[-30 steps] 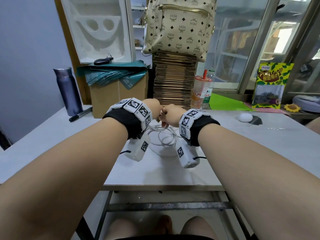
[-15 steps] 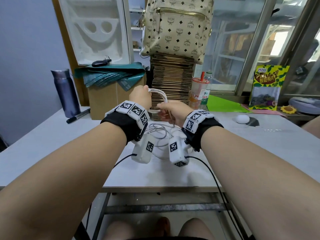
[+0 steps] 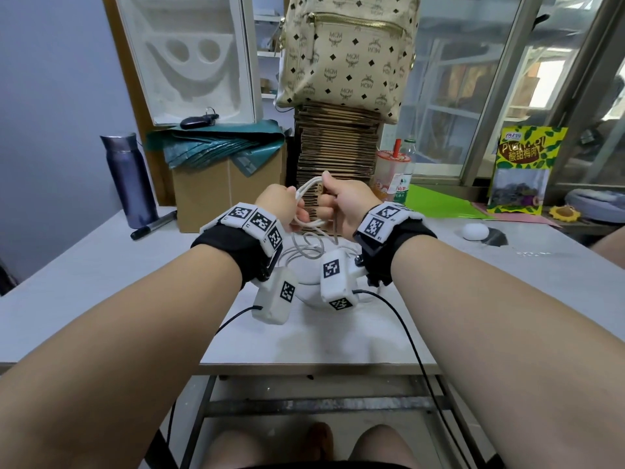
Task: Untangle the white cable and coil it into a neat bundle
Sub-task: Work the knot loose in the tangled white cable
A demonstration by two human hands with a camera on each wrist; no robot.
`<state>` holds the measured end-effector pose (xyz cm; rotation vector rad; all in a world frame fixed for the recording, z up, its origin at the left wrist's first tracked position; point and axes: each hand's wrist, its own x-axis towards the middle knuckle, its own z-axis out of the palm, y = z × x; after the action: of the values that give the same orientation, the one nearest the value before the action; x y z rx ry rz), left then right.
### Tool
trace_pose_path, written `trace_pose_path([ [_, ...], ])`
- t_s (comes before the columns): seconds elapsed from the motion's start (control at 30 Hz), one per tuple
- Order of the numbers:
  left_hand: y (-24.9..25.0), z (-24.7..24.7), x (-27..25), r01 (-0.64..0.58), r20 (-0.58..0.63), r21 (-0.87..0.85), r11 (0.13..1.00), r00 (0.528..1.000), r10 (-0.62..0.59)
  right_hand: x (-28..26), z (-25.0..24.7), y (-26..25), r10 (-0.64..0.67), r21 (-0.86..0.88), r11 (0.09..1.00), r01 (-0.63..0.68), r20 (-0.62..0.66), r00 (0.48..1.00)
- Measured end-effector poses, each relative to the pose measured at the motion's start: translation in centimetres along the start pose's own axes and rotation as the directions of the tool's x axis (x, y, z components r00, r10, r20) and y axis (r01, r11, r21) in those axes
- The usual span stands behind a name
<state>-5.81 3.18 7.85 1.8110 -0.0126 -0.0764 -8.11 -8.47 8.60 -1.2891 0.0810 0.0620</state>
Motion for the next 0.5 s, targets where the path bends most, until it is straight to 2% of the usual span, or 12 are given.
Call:
trace_pose_path([
  [0.07,-0.3,-0.1,0.0,-0.011,0.069,0.153,0.988,0.998,0.0,0.3,-0.2,-0.1,0.008,-0.105,0.994,-0.013,-0.05,0.999],
  [0.17,-0.3,0.1,-0.1,-0.175,0.115,0.533,0.828,0.984,0.134,0.6,-0.4,-0.1,0.082,-0.207,0.973,-0.101,-0.095,0.992],
  [0.27,0.4,0.1,-0.4,-0.344,0.213,0.634,0.693,0.939,0.271,0.8,-0.4,0.4,0.073,-0.404,0.908,-0.113,-0.113,0.991],
  [0.37,1.3,0.2,-1.0,-0.404,0.357,0.749,0.524,0.914,0.194,0.9,-0.6,0.8,0.033,-0.549,0.833,-0.07,-0.077,0.996],
  [0.43,1.7,0.3,-1.2,-0.383,0.357,0.816,0.433,0.923,0.145,0.9,-0.8,0.9,-0.032,-0.603,0.798,-0.013,-0.064,0.997],
  [0.5,1.9,0.4,-1.3,-0.364,0.337,0.838,0.407,0.931,0.139,0.9,-0.8,0.9,-0.113,-0.663,0.747,0.044,-0.062,0.992],
])
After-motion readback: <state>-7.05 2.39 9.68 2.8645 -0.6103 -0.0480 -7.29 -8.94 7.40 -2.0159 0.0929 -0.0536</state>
